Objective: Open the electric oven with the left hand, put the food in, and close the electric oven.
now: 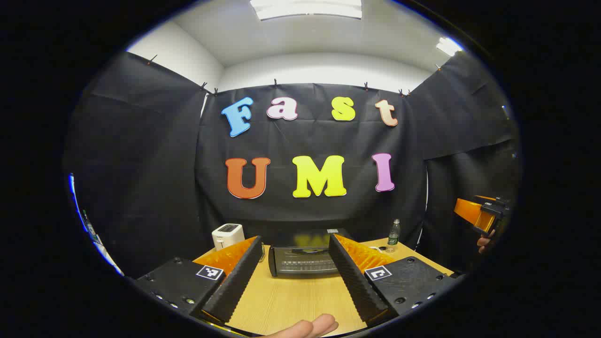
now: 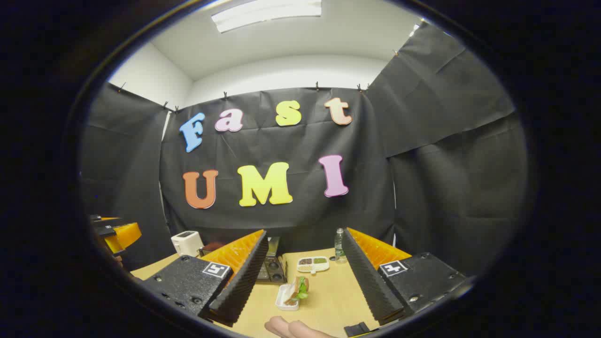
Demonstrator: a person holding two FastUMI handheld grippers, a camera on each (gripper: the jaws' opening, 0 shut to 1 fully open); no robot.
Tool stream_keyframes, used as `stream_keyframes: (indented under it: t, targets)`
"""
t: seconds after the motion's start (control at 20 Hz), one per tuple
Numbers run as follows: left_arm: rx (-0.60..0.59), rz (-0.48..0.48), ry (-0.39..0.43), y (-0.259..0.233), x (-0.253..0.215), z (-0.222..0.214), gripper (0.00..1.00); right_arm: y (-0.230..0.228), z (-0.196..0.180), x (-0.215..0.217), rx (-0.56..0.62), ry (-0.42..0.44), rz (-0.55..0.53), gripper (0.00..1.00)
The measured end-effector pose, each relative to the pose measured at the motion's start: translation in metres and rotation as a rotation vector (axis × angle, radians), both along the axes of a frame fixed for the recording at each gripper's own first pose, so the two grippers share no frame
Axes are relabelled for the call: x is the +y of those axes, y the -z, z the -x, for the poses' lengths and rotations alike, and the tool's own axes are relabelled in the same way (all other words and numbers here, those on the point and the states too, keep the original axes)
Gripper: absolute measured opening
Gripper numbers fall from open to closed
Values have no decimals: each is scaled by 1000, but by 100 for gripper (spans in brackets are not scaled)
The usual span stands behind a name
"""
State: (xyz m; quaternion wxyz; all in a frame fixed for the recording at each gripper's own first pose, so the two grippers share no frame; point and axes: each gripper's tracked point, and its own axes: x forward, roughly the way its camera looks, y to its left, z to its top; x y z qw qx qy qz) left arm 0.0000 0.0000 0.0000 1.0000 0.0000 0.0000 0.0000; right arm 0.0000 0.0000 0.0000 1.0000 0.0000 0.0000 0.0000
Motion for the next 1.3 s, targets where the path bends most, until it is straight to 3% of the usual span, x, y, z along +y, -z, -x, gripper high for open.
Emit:
stream_keyframes:
  t: [0.05, 0.75, 0.95, 1.3]
  targets:
    - [9, -1, -3, 3, -1, 0, 93, -1, 0, 0, 2, -1, 0, 94]
    - [0, 17, 34, 8, -11, -22, 93, 1, -11, -21, -14, 28, -6, 94]
    - [28, 34, 55, 18, -17, -61, 93, 4, -22, -27, -19, 25, 1, 94]
    - [154, 56, 107, 68, -38, -170, 93, 11, -41, -41, -30, 11, 11, 94]
